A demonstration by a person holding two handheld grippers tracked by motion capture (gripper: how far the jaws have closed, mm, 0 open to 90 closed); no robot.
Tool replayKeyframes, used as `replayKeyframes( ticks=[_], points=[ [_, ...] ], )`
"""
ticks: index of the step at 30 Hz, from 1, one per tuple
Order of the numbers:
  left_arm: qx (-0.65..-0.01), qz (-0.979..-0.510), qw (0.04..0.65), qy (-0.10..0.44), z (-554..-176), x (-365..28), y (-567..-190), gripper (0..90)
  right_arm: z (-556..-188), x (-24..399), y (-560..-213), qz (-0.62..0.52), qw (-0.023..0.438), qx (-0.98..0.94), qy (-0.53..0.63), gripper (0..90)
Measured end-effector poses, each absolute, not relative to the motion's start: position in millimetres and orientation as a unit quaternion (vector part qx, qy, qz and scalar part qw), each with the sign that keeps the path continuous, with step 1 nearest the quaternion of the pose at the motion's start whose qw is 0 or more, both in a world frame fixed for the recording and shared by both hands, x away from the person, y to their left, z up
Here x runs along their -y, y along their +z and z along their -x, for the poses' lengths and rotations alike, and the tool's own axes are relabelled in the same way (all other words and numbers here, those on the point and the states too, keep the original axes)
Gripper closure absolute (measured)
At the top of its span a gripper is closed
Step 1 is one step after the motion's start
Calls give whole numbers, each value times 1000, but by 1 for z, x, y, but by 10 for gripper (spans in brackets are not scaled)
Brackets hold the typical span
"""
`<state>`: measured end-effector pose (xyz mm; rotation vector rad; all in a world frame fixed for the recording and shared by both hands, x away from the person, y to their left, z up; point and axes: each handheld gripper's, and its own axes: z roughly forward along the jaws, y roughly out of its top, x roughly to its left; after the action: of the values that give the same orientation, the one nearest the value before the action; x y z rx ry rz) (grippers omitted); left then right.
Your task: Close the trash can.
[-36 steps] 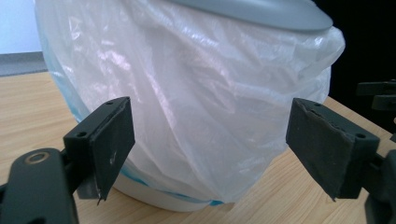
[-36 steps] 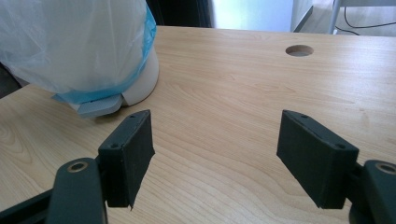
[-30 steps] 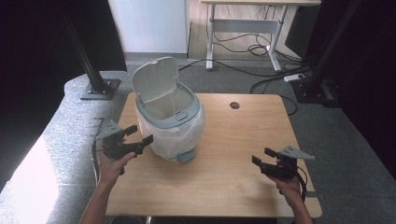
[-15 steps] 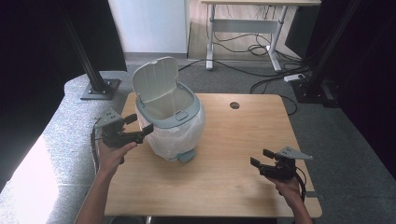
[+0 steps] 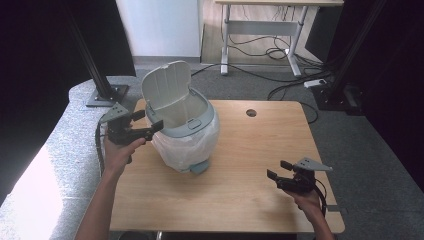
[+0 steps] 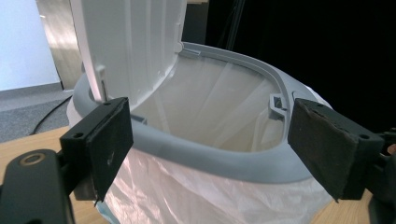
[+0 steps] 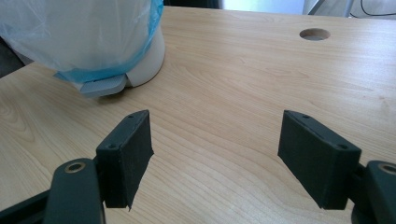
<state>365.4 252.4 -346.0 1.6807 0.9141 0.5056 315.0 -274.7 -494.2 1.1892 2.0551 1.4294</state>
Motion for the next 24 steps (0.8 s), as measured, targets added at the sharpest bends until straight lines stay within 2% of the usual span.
replayKeyframes(
  ticks=[24],
  points=[
    [-395,-706,542,228,-402,-258,-323,138,-316,273,-497,-423,183,-733,500,253]
  ],
)
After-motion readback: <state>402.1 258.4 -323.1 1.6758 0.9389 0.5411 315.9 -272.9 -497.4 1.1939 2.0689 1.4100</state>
